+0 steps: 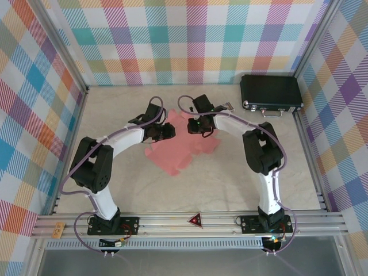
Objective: Fold the paper box
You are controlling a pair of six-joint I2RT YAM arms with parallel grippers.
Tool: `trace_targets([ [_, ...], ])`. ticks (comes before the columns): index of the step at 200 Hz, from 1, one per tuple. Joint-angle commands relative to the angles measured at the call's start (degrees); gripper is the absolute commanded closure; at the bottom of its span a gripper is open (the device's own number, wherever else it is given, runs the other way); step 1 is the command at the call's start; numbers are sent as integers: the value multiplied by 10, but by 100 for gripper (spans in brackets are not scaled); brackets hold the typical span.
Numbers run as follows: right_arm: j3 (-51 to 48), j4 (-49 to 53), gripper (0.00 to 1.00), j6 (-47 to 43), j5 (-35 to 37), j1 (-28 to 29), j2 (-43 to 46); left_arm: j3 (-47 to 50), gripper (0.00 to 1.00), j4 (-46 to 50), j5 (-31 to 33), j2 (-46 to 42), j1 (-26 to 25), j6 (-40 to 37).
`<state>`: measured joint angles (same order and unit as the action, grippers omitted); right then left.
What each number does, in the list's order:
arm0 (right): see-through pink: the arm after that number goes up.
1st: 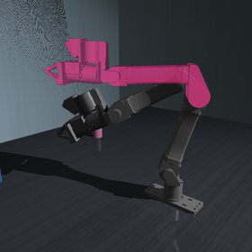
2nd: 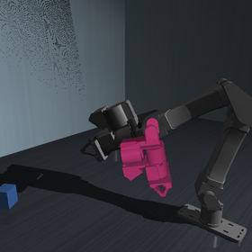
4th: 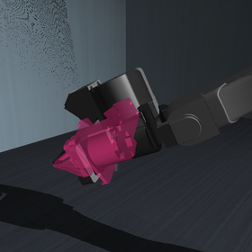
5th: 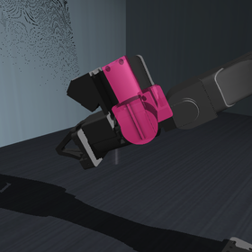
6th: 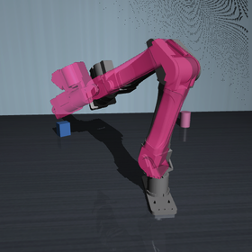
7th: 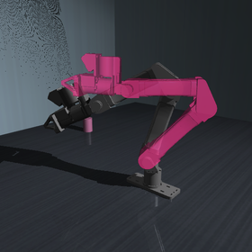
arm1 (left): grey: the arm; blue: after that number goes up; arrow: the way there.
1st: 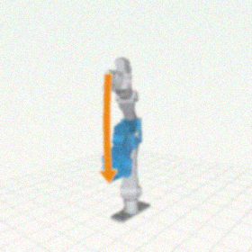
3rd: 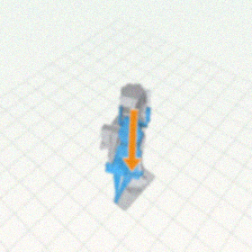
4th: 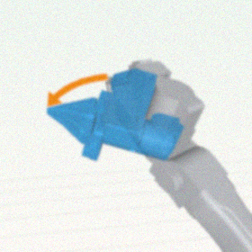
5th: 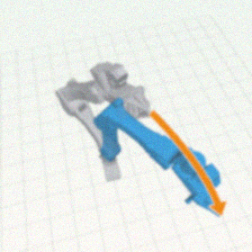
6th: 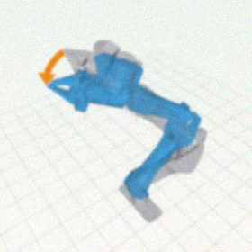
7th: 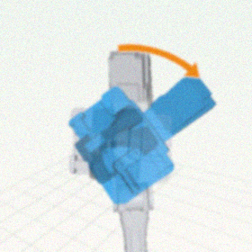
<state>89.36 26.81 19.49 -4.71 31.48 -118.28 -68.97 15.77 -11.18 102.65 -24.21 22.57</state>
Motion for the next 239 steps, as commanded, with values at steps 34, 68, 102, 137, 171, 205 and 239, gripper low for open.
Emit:
trace_targets([
  [34, -30, -14, 86, 35, 14, -15, -21, -4, 91, 48, 1, 57, 2, -76],
  [68, -2, -10, 87, 33, 0, -15, -51, 45, 91, 50, 25, 29, -13, -59],
  [102, 46, 3, 86, 21, -44, -14, -89, 118, 91, 24, 23, -19, -31, 3],
  [137, 107, 26, 84, 7, -77, -10, -130, 188, 89, -43, 12, -65, -53, 77],
  [171, 154, 45, 83, -10, -100, -5, -155, 217, 87, -101, -26, -69, -55, 120],
  [205, 183, 69, 82, -31, -88, -4, -144, 196, 81, -99, -41, -73, -54, 122],
  [239, 176, 82, 80, -38, -75, -5, -97, 148, 66, -63, -23, -91, -43, 93],
])
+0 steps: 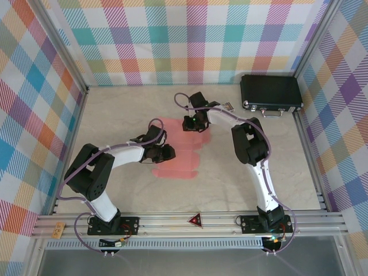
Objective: Fold the paper box
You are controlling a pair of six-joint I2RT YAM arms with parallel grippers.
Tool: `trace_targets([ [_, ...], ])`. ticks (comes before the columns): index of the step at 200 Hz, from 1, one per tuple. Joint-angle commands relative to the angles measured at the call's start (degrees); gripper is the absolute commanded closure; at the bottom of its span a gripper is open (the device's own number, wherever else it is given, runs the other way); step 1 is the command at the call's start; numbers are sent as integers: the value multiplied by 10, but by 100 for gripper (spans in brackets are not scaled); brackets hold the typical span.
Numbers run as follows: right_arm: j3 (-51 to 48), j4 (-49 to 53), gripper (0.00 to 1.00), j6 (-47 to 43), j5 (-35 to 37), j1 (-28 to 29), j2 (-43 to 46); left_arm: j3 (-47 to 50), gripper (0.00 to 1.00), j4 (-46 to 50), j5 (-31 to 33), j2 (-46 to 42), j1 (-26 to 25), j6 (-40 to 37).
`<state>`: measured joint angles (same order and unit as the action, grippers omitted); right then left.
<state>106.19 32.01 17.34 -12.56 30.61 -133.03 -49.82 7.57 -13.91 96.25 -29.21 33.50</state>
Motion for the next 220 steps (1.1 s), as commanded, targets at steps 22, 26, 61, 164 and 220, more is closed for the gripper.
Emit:
trace_targets([
  [22, -31, 12, 77, -9, -17, 4, 88, -79, 62, 45, 13, -25, 36, -43],
  [26, -39, 9, 77, -6, -23, 4, 94, -88, 61, 50, 15, -23, 42, -49],
  [61, -115, -28, 76, 38, -35, 10, 136, -184, 59, 108, 22, 25, 92, -94],
  [164, -171, -79, 87, 81, -42, 32, 96, -383, 48, 156, 91, 189, 142, -176],
  [220, -172, -76, 91, 86, -35, 37, 66, -450, 46, 187, 103, 253, 144, -206],
])
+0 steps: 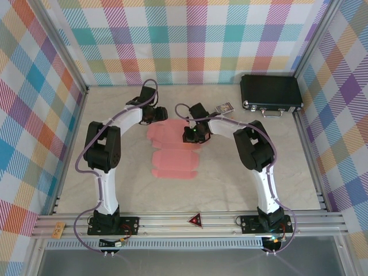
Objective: Fold the paper box
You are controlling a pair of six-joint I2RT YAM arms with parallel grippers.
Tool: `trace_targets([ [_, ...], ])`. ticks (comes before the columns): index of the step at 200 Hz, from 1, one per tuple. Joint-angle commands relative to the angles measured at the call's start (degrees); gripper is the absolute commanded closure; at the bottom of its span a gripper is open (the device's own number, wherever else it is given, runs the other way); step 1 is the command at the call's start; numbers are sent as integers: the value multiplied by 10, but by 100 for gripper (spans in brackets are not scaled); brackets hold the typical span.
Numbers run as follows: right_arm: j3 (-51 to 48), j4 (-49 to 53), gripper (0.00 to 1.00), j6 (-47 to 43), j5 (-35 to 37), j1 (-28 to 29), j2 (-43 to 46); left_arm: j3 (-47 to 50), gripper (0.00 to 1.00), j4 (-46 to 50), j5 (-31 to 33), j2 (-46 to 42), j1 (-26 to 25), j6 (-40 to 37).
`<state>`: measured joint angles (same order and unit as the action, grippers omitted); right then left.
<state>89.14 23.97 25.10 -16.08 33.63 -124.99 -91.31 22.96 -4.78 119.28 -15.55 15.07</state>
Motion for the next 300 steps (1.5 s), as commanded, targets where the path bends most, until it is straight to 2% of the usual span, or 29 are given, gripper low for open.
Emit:
trace_targets([
  [1, -2, 4, 91, 8, 0, 6, -14, -36, 46, 33, 12, 23, 8, -22],
  [60, -2, 4, 91, 8, -1, 8, -21, -74, 46, 71, 47, 62, 9, -11],
  [107, 0, 3, 91, 10, -2, 8, -27, -73, 46, 76, 46, 68, 9, -8],
  [156, -1, 2, 91, 13, -4, 8, -30, -79, 49, 78, -2, 78, 9, -20],
  [224, -4, 0, 91, 17, -5, 8, -33, -90, 59, 86, -22, 69, 8, -22],
  [300, -2, -1, 91, 20, -5, 8, -41, -100, 58, 91, -90, 62, 1, -52],
])
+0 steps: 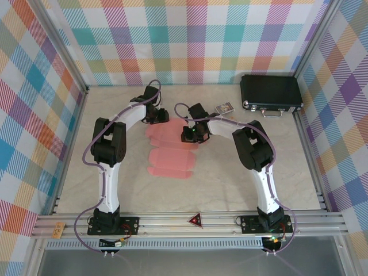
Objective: Fold the paper box
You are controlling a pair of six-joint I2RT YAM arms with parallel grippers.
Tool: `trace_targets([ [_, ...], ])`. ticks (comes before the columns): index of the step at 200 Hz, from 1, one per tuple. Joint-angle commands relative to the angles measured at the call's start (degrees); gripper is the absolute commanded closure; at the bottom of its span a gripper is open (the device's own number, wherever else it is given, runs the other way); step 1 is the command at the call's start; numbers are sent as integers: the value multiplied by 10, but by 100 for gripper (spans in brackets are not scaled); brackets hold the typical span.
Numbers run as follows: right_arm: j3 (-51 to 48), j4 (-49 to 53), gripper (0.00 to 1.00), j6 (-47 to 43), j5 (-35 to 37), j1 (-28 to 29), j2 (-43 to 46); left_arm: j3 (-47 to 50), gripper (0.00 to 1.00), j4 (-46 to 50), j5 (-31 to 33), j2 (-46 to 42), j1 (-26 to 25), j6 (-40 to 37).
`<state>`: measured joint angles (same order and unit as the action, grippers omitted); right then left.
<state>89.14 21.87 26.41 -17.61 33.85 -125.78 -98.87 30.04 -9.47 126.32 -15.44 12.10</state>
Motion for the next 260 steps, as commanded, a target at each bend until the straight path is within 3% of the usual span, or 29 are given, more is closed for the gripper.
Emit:
trace_targets([
  [1, -2, 21, 91, 7, 10, 6, -33, -26, 58, 21, -44, -8, -1, -23],
  [86, 2, 25, 91, 7, 6, 7, -42, -55, 56, 44, -17, 8, -15, -48],
  [95, 2, 26, 91, 6, 5, 7, -43, -60, 59, 48, -26, 12, -15, -50],
  [107, 2, 26, 91, 6, 4, 7, -44, -64, 73, 47, -41, 15, -17, -53],
  [118, 4, 26, 91, 6, 3, 7, -45, -64, 76, 45, -46, 17, -18, -56],
  [200, 3, 27, 91, 6, 0, 7, -49, -75, 72, 59, -60, 45, -23, -58],
  [260, 11, 49, 90, -28, 23, 7, -26, -69, 65, 60, -34, -1, -24, -53],
])
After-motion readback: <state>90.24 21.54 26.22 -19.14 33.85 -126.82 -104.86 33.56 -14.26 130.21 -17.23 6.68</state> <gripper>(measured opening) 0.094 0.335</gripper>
